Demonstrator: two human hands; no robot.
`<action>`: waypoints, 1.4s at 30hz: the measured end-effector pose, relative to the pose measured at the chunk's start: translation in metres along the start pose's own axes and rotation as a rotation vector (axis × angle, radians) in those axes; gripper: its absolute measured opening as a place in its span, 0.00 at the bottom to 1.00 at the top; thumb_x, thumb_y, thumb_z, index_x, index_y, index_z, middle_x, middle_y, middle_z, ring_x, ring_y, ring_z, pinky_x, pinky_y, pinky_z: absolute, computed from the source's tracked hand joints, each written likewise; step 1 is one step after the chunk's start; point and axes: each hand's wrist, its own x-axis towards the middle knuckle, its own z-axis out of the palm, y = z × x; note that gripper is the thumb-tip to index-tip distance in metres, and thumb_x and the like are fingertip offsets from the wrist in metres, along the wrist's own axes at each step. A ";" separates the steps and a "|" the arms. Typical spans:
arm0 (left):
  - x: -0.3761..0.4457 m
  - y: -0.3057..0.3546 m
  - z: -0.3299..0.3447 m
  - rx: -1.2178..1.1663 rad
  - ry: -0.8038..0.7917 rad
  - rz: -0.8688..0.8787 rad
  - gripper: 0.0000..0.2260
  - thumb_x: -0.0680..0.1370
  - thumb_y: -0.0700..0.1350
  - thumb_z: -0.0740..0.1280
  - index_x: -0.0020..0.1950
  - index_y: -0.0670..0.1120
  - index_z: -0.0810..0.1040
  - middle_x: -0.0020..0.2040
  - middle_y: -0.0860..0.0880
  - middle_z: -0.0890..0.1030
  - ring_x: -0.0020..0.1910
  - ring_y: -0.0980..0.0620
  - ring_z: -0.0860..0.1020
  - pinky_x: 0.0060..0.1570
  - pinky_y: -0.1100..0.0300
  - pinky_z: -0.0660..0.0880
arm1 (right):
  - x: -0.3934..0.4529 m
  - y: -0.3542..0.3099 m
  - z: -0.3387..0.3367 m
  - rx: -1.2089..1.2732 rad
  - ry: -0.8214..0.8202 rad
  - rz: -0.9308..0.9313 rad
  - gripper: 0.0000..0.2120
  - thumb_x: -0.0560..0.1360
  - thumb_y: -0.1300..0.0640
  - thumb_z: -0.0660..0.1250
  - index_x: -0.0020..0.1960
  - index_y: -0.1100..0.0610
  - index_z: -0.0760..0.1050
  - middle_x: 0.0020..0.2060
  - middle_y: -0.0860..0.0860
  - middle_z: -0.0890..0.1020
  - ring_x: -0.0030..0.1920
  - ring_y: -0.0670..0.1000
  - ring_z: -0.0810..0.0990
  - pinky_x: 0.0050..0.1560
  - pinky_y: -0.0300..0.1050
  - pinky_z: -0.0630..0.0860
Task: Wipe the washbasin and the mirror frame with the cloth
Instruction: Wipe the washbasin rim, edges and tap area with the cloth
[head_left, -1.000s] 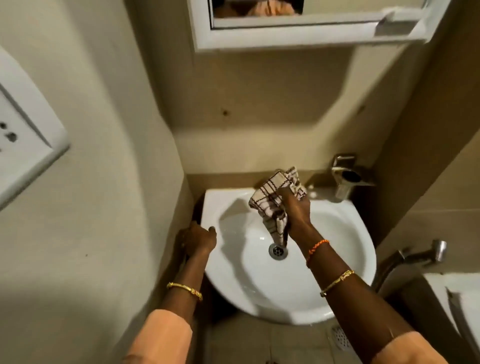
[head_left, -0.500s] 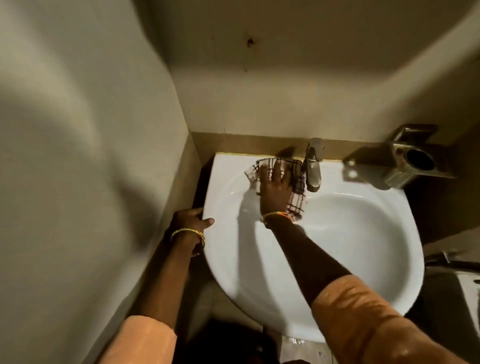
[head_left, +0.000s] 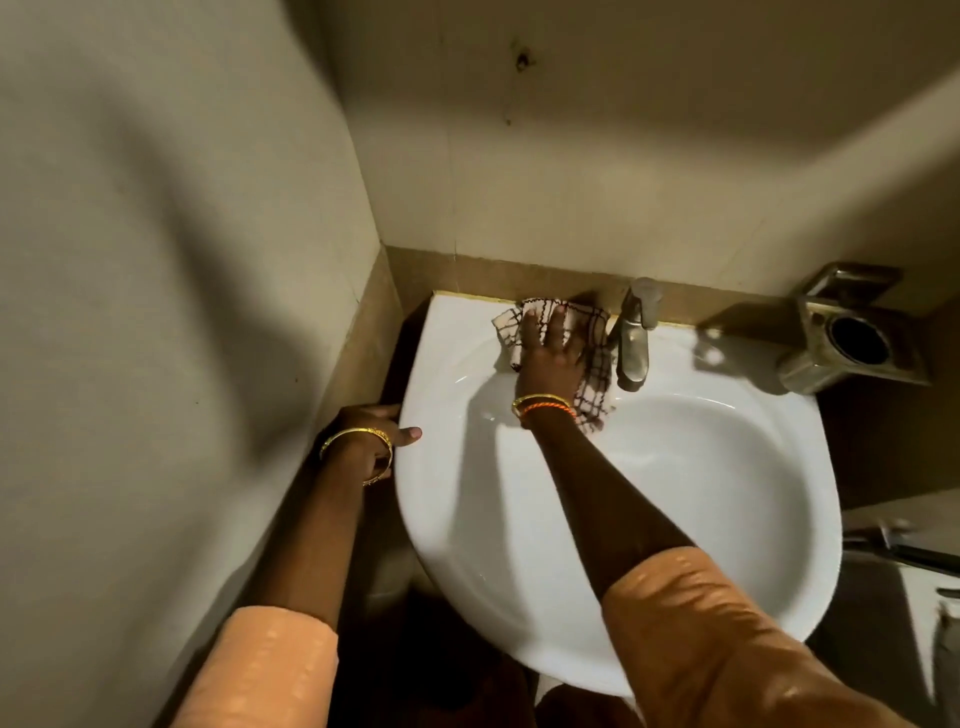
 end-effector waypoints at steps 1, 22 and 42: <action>0.000 0.000 0.001 0.003 0.026 0.020 0.24 0.69 0.34 0.74 0.63 0.46 0.78 0.52 0.44 0.82 0.47 0.46 0.78 0.50 0.51 0.77 | -0.004 -0.016 0.004 0.044 -0.011 0.018 0.26 0.79 0.65 0.53 0.75 0.52 0.59 0.76 0.59 0.54 0.74 0.68 0.53 0.71 0.65 0.52; -0.002 -0.014 0.008 -0.076 0.092 0.133 0.21 0.70 0.34 0.73 0.63 0.44 0.78 0.56 0.45 0.82 0.46 0.47 0.79 0.46 0.58 0.76 | 0.003 -0.012 -0.007 -0.011 -0.036 0.168 0.29 0.75 0.57 0.66 0.74 0.48 0.62 0.75 0.58 0.60 0.71 0.66 0.63 0.67 0.61 0.64; 0.003 -0.021 0.017 -0.061 0.070 0.224 0.19 0.74 0.32 0.66 0.65 0.40 0.75 0.57 0.44 0.78 0.54 0.46 0.76 0.63 0.48 0.72 | 0.006 -0.016 -0.003 0.025 -0.064 0.098 0.26 0.81 0.62 0.50 0.77 0.49 0.52 0.78 0.55 0.49 0.76 0.64 0.48 0.73 0.63 0.50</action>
